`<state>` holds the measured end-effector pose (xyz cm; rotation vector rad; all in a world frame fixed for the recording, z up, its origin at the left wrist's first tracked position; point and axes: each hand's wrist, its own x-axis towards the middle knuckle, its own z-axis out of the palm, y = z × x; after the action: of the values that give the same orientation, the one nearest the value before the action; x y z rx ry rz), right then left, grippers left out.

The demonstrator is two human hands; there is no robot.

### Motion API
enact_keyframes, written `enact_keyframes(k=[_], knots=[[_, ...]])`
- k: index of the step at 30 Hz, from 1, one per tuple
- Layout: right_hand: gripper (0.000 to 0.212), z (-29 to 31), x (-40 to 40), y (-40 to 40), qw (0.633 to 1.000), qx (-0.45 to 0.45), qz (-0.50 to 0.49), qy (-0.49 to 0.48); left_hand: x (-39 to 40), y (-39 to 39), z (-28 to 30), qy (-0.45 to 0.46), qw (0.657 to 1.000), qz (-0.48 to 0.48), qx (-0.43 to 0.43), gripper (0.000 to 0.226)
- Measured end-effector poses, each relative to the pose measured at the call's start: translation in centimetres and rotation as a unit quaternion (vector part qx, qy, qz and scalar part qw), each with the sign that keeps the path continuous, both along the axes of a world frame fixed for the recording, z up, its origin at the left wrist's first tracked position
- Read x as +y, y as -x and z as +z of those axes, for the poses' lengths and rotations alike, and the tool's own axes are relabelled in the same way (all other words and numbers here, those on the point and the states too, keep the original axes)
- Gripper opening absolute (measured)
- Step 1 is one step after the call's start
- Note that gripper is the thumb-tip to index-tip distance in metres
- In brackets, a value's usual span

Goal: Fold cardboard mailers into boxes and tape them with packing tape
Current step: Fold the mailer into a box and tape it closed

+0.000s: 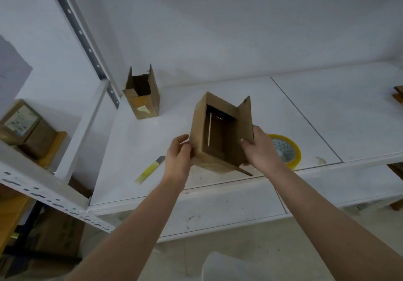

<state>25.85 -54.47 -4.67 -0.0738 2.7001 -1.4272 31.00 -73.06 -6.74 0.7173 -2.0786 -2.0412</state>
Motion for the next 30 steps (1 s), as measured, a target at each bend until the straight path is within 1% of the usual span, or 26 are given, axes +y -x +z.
enact_keyframes(k=[2,4,6,8,10,12,13,15,16,18,19,20,22,24,25,26,28,30], knots=[[0.033,-0.1,0.1,0.1,0.999,0.008,0.010,-0.051,-0.8,0.2,-0.3,0.046,0.998,-0.015,-0.049,0.031],[0.034,-0.2,-0.3,0.1,0.996,0.011,0.019,-0.084,-1.3,0.4,-0.1,0.078,0.992,-0.050,-0.091,0.030],[0.042,-0.5,-0.7,0.0,0.996,0.005,0.028,-0.084,-1.6,0.5,0.1,0.120,0.983,-0.085,-0.111,0.035],[0.058,-0.7,-0.9,-0.2,0.997,-0.008,0.035,-0.072,-2.0,0.5,0.3,0.161,0.972,-0.114,-0.126,0.044],[0.072,-0.8,-0.9,-0.5,0.993,-0.012,0.056,-0.106,-2.3,0.5,0.3,0.234,0.950,-0.145,-0.146,0.054],[0.079,-0.8,-0.9,-0.9,0.982,-0.049,0.097,-0.152,-2.6,0.3,0.3,0.304,0.924,-0.160,-0.170,0.059],[0.077,-0.9,-1.0,-1.1,0.976,-0.081,0.120,-0.163,-2.7,0.2,0.3,0.321,0.915,-0.165,-0.179,0.057],[0.060,-1.0,-1.3,-1.2,0.972,-0.126,0.141,-0.142,-2.9,0.1,0.2,0.315,0.914,-0.175,-0.184,0.046],[0.045,-1.0,-1.5,-1.1,0.975,-0.127,0.136,-0.125,-3.0,0.1,0.2,0.307,0.919,-0.176,-0.175,0.042],[0.020,-0.9,-2.1,-0.4,0.984,-0.088,0.116,-0.101,-3.3,0.5,0.3,0.316,0.923,-0.169,-0.142,0.038],[0.013,-0.7,-2.5,0.2,0.987,-0.059,0.106,-0.106,-3.5,0.9,0.5,0.325,0.924,-0.159,-0.124,0.037],[0.010,-0.6,-3.0,0.8,0.987,-0.029,0.098,-0.123,-3.7,1.3,0.7,0.332,0.926,-0.147,-0.106,0.037],[0.013,-0.3,-4.4,2.3,0.987,0.016,0.081,-0.141,-4.6,2.5,1.3,0.339,0.929,-0.124,-0.080,0.037],[0.017,-0.1,-6.1,3.9,0.987,0.036,0.071,-0.136,-6.1,3.7,1.9,0.357,0.924,-0.113,-0.070,0.037],[0.019,0.0,-7.0,4.8,0.988,0.037,0.068,-0.131,-7.1,4.3,2.2,0.388,0.912,-0.111,-0.069,0.037],[0.020,0.0,-7.8,5.6,0.989,0.034,0.066,-0.127,-8.3,4.8,2.4,0.433,0.893,-0.108,-0.065,0.037],[0.021,-0.1,-9.4,7.3,0.990,0.027,0.062,-0.120,-10.9,6.0,2.9,0.516,0.849,-0.099,-0.059,0.035],[0.021,-0.4,-10.9,8.9,0.994,0.008,0.051,-0.097,-13.5,7.3,3.3,0.579,0.807,-0.098,-0.062,0.035]])
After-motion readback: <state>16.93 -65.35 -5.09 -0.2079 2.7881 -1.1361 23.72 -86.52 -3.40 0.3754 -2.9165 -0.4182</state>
